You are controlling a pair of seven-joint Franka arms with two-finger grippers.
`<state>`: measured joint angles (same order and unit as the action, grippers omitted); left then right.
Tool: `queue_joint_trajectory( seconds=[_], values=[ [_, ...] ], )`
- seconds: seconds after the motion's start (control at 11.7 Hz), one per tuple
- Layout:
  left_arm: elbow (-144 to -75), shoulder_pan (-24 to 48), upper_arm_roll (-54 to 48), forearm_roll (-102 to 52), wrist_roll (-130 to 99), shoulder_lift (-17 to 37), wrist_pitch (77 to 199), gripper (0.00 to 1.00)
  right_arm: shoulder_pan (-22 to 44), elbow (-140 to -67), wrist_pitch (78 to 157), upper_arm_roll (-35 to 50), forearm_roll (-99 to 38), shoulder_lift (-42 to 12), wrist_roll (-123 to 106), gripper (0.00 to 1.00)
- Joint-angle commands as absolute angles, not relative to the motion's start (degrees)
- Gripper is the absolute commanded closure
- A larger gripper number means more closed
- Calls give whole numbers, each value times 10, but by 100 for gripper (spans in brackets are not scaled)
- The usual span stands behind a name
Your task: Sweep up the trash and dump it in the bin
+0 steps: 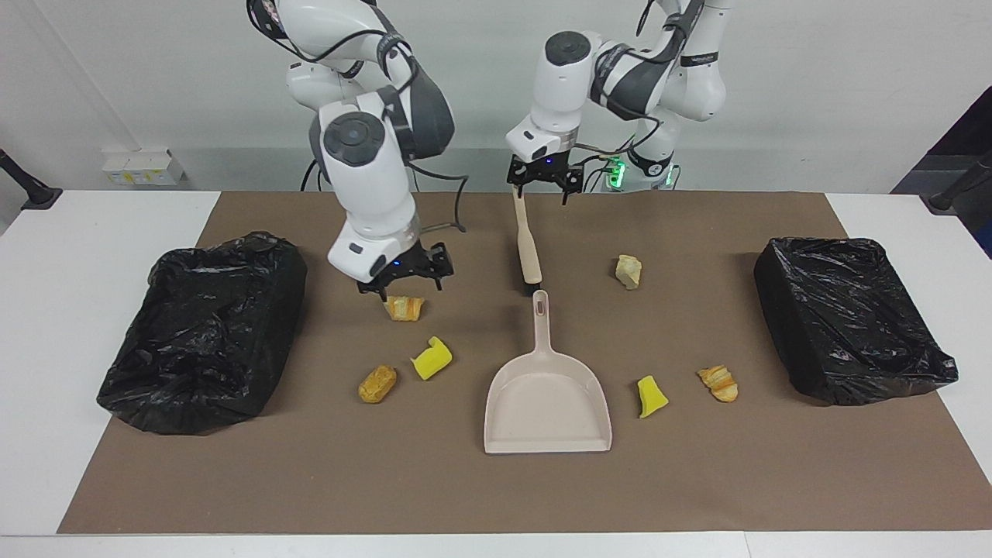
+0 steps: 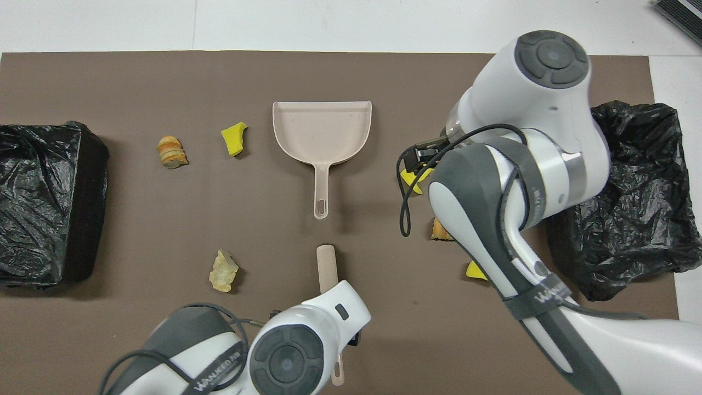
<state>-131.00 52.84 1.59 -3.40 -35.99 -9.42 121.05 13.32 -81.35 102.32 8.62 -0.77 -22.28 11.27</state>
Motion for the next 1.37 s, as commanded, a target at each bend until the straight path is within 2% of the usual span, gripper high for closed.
queue_joint_trajectory(
  seconds=[0.0,0.17,0.34,0.43,0.51,0.6,0.77,0.86,0.94,1.03,1.2,1.28],
  values=[
    [-1376,590,27,-34,-413,-84,1292,0,169,-738,1045,87,-8,-290,169,0],
    [-1394,610,26,-34,-452,-69,1331,0,206,-727,1093,84,-4,-328,214,0],
    [-1403,613,26,-34,-448,-70,1331,0,242,-666,1100,80,17,-386,254,0],
    [-1403,613,26,-34,-447,-69,1330,12,252,-653,1103,80,27,-401,268,0],
    [-1402,612,26,-34,-446,-70,1328,36,261,-654,1115,80,33,-408,271,0],
    [-1402,611,26,-34,-447,-69,1327,49,268,-655,1117,80,42,-414,271,0],
    [-1402,611,27,-34,-447,-69,1322,76,283,-657,1118,80,50,-423,297,9],
    [-1399,609,28,-34,-446,-69,1316,85,286,-657,1118,82,55,-424,307,14],
    [-1393,606,29,-33,-446,-67,1303,96,287,-660,1117,83,57,-424,307,24],
    [-1391,605,30,-26,-446,-71,1284,100,289,-662,1117,83,57,-424,309,27],
    [-1370,603,33,-15,-446,-77,1228,100,305,-664,1129,83,69,-432,325,35],
    [-1360,595,33,13,-446,-78,1197,100,304,-665,1128,83,72,-431,324,47]
  ],
)
